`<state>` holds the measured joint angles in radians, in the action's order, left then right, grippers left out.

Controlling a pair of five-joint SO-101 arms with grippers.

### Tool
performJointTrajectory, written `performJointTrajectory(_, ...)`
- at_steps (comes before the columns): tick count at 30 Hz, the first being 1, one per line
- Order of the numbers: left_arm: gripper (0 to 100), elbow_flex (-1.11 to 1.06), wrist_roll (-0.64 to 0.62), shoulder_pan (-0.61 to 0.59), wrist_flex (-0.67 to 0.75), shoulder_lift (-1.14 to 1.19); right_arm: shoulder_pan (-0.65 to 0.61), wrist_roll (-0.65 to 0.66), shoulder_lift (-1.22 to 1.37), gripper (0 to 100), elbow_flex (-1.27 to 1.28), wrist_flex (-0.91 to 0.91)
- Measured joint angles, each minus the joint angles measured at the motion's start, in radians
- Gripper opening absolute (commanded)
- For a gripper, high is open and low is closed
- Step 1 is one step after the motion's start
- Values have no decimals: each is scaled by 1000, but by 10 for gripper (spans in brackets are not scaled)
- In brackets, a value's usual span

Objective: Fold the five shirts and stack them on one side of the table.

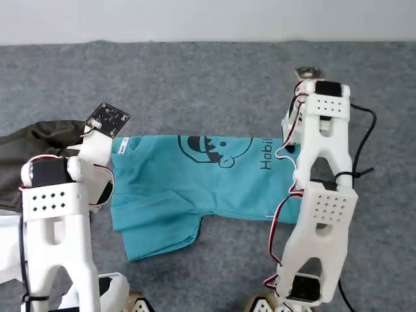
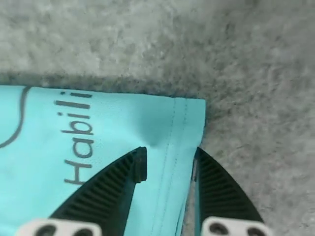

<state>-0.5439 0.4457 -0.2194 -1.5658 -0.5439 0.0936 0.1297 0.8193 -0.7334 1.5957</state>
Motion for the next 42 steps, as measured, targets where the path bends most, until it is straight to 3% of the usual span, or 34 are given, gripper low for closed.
performJointTrajectory(20,34,0,0,0,0,0,55,0,21,158,-3,2)
performJointTrajectory(36,34,-2,0,0,0,0,-12,0,63,155,-5,17)
performJointTrajectory(42,33,-2,0,0,0,0,-11,0,63,51,-5,37)
